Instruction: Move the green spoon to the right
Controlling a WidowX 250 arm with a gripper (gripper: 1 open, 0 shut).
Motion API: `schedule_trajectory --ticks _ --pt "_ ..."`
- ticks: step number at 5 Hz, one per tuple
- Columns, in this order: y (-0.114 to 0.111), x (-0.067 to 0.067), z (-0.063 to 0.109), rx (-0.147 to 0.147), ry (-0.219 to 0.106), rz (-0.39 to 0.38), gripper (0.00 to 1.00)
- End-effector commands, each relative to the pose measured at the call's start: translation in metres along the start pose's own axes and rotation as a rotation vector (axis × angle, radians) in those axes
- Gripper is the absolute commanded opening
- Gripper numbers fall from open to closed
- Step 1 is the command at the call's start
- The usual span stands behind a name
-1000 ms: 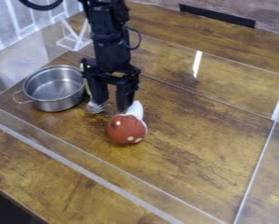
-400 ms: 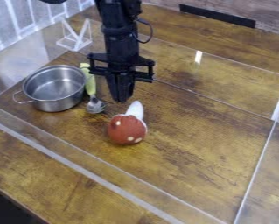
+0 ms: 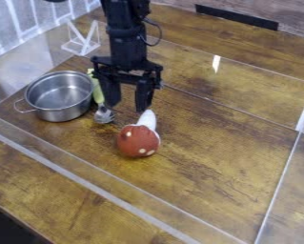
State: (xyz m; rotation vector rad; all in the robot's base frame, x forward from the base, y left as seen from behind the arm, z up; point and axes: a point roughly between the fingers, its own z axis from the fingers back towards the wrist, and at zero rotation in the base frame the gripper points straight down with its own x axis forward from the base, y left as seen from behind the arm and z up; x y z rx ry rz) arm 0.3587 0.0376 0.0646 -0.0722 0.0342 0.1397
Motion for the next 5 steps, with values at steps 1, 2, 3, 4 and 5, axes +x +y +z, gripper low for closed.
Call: schedule_trajectory --ticks 1,2,3,4,5 --pt "0.010 0.015 0.010 0.009 -0.046 -0.010 1.00" --pt "0.021 0.019 0.005 0.012 -0.041 0.033 1.00" --pt "0.031 0.024 0.002 0.014 -0.035 0.068 0.00" --pt "0.030 0.023 0.010 0.015 -0.031 0.050 0.00" --pt "0.025 0.017 0.028 0.015 -0.025 0.049 0.00"
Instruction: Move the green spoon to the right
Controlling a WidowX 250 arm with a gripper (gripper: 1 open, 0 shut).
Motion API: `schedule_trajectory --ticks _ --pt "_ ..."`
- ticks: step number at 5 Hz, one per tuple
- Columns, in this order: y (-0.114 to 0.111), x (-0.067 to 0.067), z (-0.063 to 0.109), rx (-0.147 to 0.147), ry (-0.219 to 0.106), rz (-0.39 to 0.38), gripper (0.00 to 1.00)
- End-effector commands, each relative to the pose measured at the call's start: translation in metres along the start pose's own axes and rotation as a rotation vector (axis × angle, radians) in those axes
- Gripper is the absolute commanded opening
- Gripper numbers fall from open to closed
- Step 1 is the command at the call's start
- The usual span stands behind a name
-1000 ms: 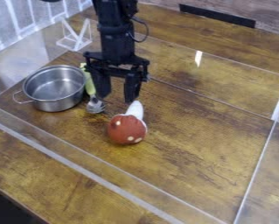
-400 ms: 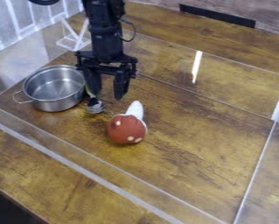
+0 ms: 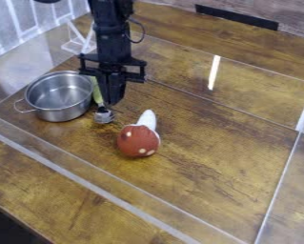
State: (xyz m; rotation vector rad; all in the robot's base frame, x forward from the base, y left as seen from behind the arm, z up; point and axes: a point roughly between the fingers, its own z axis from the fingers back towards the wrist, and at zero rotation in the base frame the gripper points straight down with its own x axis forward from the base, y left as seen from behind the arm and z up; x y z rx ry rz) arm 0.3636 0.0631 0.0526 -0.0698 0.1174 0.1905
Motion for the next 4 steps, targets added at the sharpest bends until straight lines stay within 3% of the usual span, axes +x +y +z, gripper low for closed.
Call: schedule_trajectory --ticks 1,2,3,4 --pt "-0.004 -0.002 0.051 -0.003 -0.098 -0.006 1.00" --pt "-0.012 -0.009 0.041 -0.020 -0.092 0.037 1.00" --pt "-0.018 -0.011 0.024 -0.021 -0.089 0.058 0.00" --pt "-0.013 -0.010 0.020 -0.017 -0.085 0.044 0.00"
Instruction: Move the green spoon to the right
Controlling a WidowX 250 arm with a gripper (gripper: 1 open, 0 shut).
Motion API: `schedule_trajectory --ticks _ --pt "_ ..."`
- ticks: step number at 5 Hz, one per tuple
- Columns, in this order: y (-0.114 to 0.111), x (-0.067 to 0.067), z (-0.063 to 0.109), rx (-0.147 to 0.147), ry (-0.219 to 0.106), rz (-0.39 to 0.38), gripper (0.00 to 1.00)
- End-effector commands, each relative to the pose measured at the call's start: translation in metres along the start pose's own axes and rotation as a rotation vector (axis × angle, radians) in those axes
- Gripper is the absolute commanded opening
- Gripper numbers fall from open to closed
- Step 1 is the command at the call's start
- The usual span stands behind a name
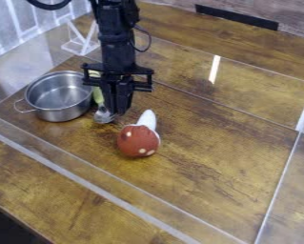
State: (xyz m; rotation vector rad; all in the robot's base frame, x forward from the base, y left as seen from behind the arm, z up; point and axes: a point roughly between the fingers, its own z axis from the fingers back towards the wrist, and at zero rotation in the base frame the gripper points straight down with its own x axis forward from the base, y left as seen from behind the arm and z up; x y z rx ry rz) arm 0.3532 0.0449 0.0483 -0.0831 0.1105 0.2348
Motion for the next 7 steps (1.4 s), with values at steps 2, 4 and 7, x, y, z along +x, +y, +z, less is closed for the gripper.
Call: schedule_trajectory --ticks 2,4,7 --pt "0.020 -0.004 0.038 -0.023 -0.070 0.079 0.00" --pt "0.017 -0.018 0.048 -0.002 -0.064 0.095 1.00" --pt "-0.009 -0.024 0.041 0.009 -0.048 0.048 1.00"
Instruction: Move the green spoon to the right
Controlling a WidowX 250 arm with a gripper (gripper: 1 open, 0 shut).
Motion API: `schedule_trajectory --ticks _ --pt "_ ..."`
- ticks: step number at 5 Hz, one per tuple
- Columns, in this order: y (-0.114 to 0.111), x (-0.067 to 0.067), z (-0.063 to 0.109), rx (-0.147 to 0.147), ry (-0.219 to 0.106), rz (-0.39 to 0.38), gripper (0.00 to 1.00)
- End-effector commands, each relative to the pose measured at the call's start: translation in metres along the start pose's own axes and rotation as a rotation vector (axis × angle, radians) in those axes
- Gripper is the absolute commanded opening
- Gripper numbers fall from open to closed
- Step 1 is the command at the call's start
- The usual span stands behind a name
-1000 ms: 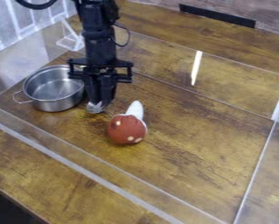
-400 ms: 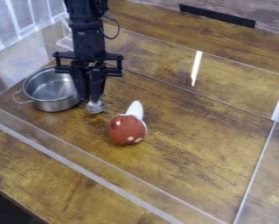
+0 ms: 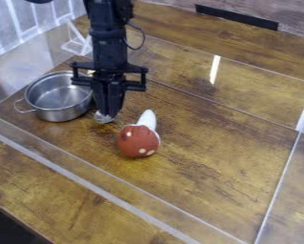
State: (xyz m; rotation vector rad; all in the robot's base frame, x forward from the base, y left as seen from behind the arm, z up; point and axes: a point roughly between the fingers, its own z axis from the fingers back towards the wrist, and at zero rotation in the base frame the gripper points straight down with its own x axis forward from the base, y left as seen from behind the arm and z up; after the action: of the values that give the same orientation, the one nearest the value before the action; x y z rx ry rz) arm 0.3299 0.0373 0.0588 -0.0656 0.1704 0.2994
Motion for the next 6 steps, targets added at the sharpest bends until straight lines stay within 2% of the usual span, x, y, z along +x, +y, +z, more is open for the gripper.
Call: schedule_trajectory --ticks 1,2,3,4,5,6 --pt "-0.010 -0.002 0.033 -0.021 -0.105 -0.021 1.00" --pt "-0.006 0.000 0.041 -0.019 -0.103 -0.037 0.00" --pt "-0.009 -0.005 0.068 -0.020 -0.122 -0.063 0.00" --pt "-0.021 -0.014 0.103 -0.035 -0.142 -0.080 0.00" --pt "-0.038 -0.025 0.109 -0.036 -0.145 -0.134 0.00" --pt "-0.035 -0.026 0.092 -0.023 -0.136 -0.139 1.00"
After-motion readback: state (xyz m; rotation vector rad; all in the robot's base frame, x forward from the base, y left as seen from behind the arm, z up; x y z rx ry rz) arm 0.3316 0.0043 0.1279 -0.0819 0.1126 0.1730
